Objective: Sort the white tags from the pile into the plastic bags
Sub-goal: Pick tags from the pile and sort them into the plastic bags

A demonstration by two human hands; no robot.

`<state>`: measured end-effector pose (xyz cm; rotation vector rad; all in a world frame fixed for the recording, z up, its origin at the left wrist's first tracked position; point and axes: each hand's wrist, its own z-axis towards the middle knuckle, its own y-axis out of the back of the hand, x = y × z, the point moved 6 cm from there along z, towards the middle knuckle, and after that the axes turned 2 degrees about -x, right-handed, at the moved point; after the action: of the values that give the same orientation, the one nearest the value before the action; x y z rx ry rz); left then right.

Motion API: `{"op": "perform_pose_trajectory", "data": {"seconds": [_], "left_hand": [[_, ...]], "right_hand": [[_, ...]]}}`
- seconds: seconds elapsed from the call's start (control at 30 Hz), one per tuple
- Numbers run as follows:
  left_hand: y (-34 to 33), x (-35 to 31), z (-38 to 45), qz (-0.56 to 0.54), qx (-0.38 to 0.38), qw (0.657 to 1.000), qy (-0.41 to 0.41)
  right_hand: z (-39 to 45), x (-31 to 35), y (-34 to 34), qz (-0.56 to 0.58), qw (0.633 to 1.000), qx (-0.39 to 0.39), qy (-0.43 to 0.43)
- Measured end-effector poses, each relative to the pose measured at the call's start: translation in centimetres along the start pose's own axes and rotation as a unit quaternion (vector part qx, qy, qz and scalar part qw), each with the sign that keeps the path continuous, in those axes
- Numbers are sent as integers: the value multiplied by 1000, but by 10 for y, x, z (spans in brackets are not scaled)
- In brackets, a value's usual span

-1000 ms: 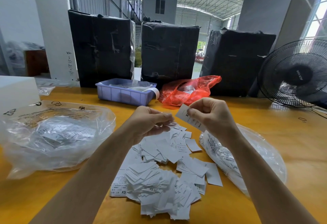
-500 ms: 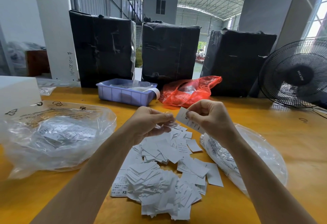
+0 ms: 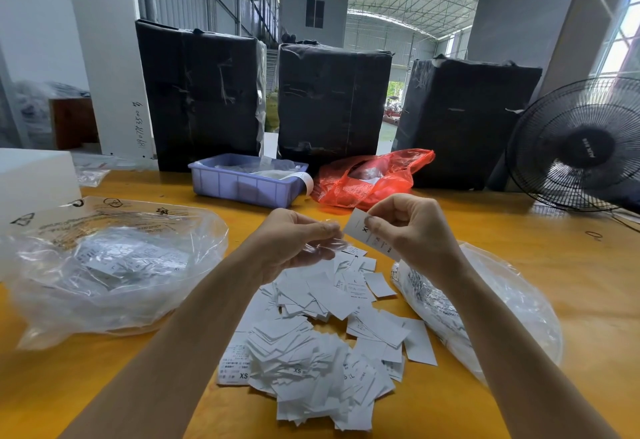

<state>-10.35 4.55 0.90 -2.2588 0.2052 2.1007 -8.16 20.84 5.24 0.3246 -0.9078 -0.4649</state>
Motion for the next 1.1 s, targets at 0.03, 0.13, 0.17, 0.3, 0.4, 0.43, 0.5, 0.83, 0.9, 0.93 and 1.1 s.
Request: {"op": "perform_pose_trajectory", "data": {"seconds": [0.03,0.13,0.17,0.3,0.4,0.43,0.5,0.83,0.9,0.93,1.1], "left_hand": [[0,0,0,0,0,1000,0],[1,0,1,-2,2,1000,-2],[1,1,1,0,1,1000,-2],[1,1,1,13,-1,1000,3],[-1,0,-1,15,9,1000,1],[-1,0,-2,14,11,1000,-1],[-1,-1,-2,15,13,1000,-6],[0,0,1,0,9,1000,-27],[1,1,1,-3,5,1000,-27],[1,1,1,-3,4,1000,-25],[2,0,1,-12,-2,1000,-15]], "right_hand": [[0,0,0,-2,1000,1,1],[0,-1,-3,-12,1000,19,-4],[0,-2,-5,-13,999,33,-10],[-2,-5,-13,-5,995,94,-41],[-3,-6,-14,-3,993,106,-55],[-3,-6,-14,-2,993,106,-57],[-3,-7,-13,-3,992,111,-64],[0,-8,-2,8,997,48,-63],[0,-7,0,12,997,43,-62],[1,-7,0,11,997,42,-60],[1,-6,-1,-5,998,37,-52]]}}
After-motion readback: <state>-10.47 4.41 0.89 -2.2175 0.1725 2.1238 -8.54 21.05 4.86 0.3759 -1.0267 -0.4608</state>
